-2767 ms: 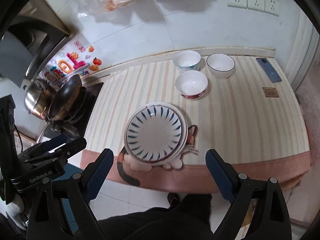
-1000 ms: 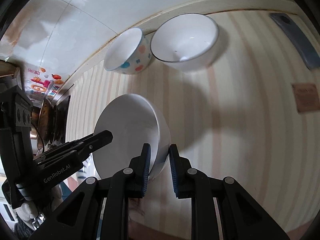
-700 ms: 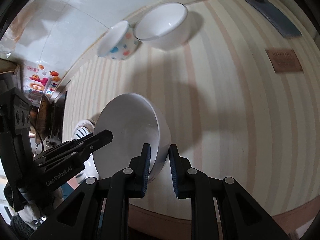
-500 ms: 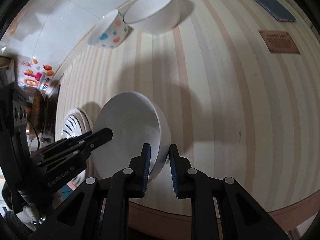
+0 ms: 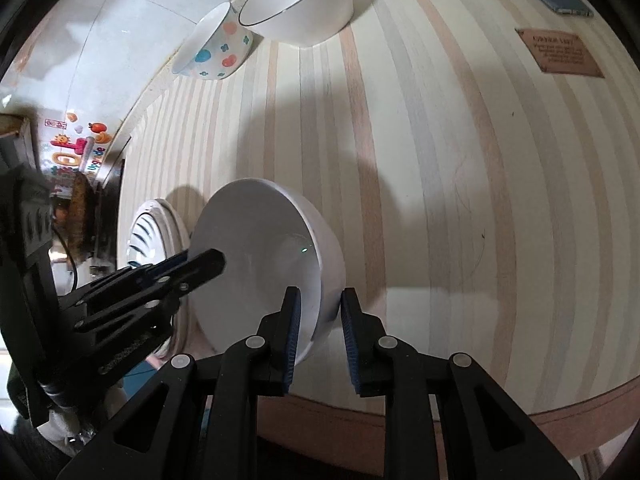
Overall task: Organize plates and bowls
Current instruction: 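Grasp the black-rimmed white bowl with the left gripper while the right gripper holds the plain bowl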
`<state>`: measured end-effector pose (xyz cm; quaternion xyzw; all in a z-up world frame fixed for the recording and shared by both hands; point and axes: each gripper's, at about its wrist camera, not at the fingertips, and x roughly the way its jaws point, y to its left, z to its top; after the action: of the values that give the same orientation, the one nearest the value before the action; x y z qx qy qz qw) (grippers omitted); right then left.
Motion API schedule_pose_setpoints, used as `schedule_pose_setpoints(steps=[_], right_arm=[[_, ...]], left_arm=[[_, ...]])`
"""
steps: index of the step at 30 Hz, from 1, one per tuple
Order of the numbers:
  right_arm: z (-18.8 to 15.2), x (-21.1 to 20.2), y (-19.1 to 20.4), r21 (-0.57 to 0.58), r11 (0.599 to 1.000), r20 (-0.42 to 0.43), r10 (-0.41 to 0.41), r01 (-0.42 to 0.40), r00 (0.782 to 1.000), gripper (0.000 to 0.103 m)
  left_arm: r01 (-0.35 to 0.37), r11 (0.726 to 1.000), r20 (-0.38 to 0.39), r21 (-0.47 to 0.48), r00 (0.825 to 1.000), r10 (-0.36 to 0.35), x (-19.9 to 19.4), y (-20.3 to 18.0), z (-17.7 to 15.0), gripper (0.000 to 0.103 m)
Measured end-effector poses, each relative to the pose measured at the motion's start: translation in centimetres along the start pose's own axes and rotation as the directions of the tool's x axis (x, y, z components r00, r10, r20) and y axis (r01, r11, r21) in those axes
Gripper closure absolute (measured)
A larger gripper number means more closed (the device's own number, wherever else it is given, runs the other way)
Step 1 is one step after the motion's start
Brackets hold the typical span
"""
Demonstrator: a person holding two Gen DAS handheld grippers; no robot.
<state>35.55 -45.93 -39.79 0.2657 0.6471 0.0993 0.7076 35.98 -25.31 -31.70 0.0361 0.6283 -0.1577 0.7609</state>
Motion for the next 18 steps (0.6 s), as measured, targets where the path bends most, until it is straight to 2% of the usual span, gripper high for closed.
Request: schedule_pose_setpoints(steps=[2,4,6,9,15,18], right_arm=[[0.5,-1.6,-0.2,0.008,1.0,0.019,0.028,-0.028,0.999,0.072],[1.5,-3.4,-0.3,0.016,0.998,0.043,0.052,-0.053,0.998,0.061],[3.5,-4.7,-0.5,0.032,0.995,0.058,0.096,-0.097,0.994,0.049],[7.2,-5.7,-0.9,0.044,0.988,0.103,0.142,-0.147,0.985,0.049],[15.2,-5.4,-1.9,0.092,0.984,0.183,0.135,-0.153,0.974,0.049],[18.6,-4.5,-2.1,0.103,0.988,0.203,0.094,-0.117,0.975,0.049]], left_arm=[[0.018,1.0,0.034,-0.017,0.999,-0.017,-1.7,0.3,1.0,0.083],[0.024,0.999,0.079,-0.034,0.997,-0.022,-3.0,0.5,2.5,0.076],[0.025,0.999,0.137,-0.045,0.99,-0.019,-3.6,0.7,4.6,0.076],[0.049,0.995,0.153,-0.082,0.988,-0.036,-2.6,1.3,8.2,0.076],[0.016,0.995,0.108,-0.098,0.994,-0.006,1.3,1.7,15.0,0.076],[0.017,0.994,0.063,-0.109,0.998,-0.01,3.5,1.9,17.5,0.076]])
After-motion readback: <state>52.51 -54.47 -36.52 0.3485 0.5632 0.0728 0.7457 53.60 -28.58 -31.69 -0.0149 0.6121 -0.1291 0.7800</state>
